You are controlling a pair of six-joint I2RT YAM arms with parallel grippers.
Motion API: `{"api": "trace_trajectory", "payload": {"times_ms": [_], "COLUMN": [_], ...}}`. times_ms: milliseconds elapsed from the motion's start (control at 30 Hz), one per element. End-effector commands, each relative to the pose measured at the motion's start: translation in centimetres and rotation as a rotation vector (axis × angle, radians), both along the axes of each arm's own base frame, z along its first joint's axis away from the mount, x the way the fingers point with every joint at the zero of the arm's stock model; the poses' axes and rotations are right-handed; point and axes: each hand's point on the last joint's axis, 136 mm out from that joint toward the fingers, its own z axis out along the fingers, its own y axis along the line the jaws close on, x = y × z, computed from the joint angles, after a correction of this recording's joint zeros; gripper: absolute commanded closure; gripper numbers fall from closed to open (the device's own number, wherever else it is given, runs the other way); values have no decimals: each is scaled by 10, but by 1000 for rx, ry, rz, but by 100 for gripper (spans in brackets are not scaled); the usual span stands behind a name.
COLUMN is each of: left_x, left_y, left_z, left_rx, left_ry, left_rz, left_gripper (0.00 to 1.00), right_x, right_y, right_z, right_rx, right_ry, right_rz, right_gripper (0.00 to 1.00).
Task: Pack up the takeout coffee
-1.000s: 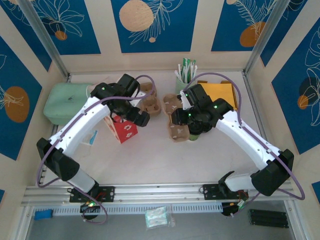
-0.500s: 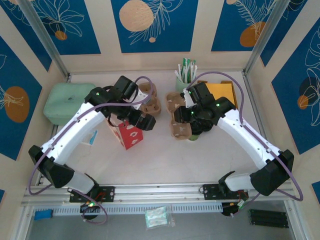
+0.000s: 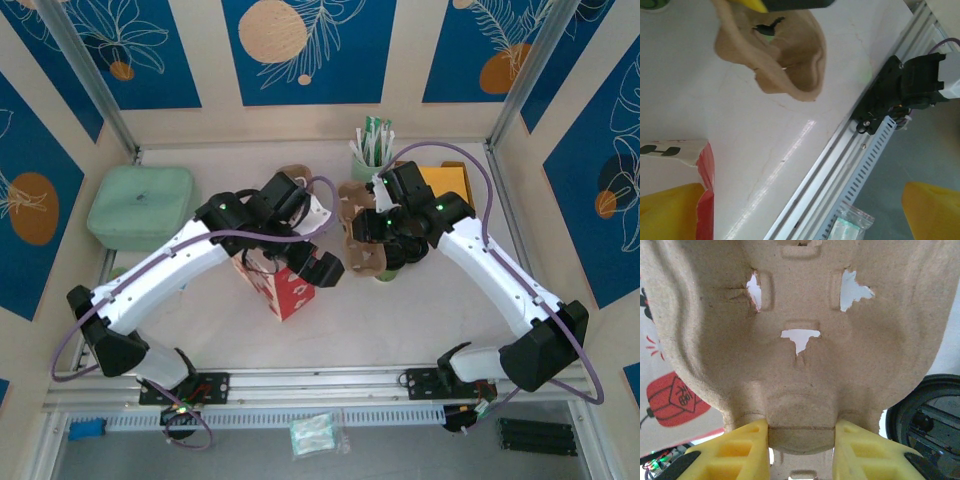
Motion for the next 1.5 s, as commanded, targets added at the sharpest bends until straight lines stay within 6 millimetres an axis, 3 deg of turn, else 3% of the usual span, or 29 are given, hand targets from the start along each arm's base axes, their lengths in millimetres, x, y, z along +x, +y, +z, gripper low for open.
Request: {"api": "trace_trajectory", "payload": {"times_ms": [0,167,367,567,733,900,1000,1133,1233,1467], "left_x": [-2,10,19,36,38,36,33,35,41,56], "left_y": [-14,-8,7,65,122,185,204,205,203,198], "left_z": [14,43,96,135,145,148,141,120,102,81], "left_rx": [-54,-88,-189,-206,-204,-120,-87,-58,-40,-92], "left_ry": [-3,-93,-228,-436,-520,-633,-658,-622,-578,-483], "left_rz": [-6,59,152,374,547,727,774,781,784,790], "left_gripper": [0,1,1,1,1,1,0,1,0,1], "right_x": [-4,-5,-4,-2,-9,-21,-29,-40,-46,-44], "right_y": [-2,-10,-18,-15,2,29,53,91,118,148], "right_z": [14,27,61,109,153,193,208,214,206,183], "right_rx": [25,34,46,86,113,135,153,151,131,76], "right_ry": [-13,-30,-79,-150,-197,-258,-278,-283,-264,-239], "right_rz": [14,-12,-42,-36,27,106,170,264,323,370], "right_gripper": [70,70,70,70,70,69,69,69,69,69]}}
